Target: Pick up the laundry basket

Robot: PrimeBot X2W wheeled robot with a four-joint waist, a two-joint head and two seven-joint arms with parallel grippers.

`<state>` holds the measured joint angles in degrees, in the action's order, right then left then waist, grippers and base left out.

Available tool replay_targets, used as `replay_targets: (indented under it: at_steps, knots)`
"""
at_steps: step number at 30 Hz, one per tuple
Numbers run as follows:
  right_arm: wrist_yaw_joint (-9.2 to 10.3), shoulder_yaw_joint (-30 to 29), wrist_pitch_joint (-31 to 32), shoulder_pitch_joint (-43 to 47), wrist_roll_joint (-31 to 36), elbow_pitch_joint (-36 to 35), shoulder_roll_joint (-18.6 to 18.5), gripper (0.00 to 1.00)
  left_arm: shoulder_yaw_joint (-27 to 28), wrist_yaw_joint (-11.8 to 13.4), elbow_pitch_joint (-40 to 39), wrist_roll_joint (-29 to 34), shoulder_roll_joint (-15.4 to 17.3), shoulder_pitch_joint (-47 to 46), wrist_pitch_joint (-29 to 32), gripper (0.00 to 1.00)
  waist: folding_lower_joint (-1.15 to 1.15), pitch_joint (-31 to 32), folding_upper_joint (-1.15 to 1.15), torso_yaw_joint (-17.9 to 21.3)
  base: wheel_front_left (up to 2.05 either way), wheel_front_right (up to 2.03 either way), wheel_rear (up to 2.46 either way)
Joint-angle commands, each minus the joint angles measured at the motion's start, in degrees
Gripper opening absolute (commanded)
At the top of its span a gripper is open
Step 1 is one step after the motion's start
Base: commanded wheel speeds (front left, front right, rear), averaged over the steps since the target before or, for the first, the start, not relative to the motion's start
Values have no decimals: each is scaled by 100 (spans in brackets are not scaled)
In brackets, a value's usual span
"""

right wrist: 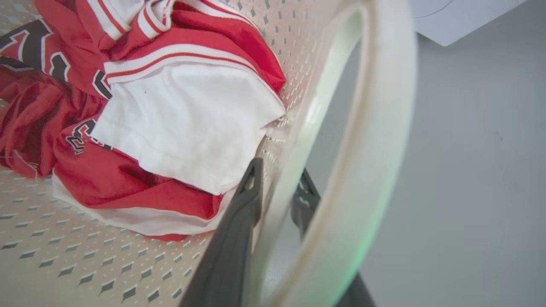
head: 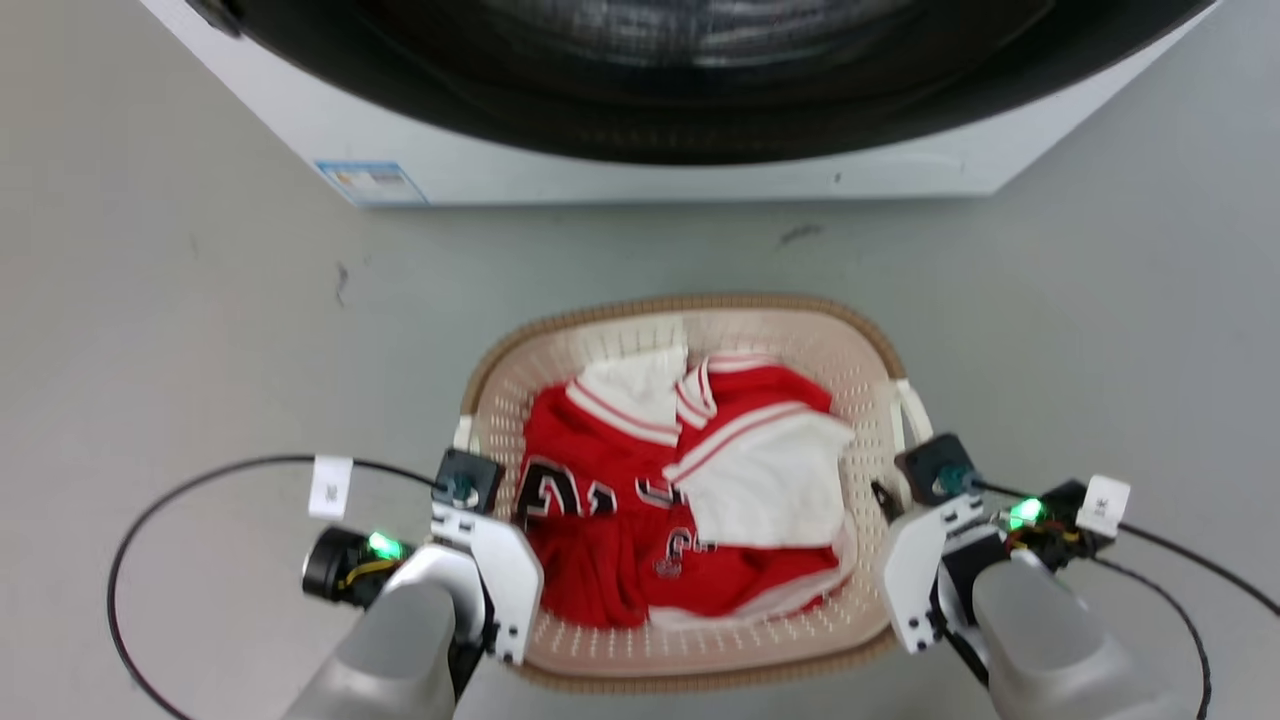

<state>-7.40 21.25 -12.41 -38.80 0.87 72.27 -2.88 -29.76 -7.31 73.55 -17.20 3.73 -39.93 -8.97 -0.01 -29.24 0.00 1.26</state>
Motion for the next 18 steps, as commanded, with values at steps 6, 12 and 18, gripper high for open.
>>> replay_targets:
  at_steps: [6, 12, 18]
  knots:
    - [-16, 490, 119, 339, -343, -22, 11, 0, -382, -27, -22, -324, -3, 494, 187, 0, 1, 877, 0, -46, 0, 0, 0]
    - [-16, 863, 273, 681, -668, -6, 15, 0, -693, -31, -94, -723, 14, 915, 387, 0, 1, 1464, 0, -95, 0, 0, 0]
    - [-16, 1200, 385, 1013, -932, 2, 17, 0, -990, -32, -185, -1091, 49, 1318, 544, 0, 1, 1970, 0, -104, 0, 0, 0]
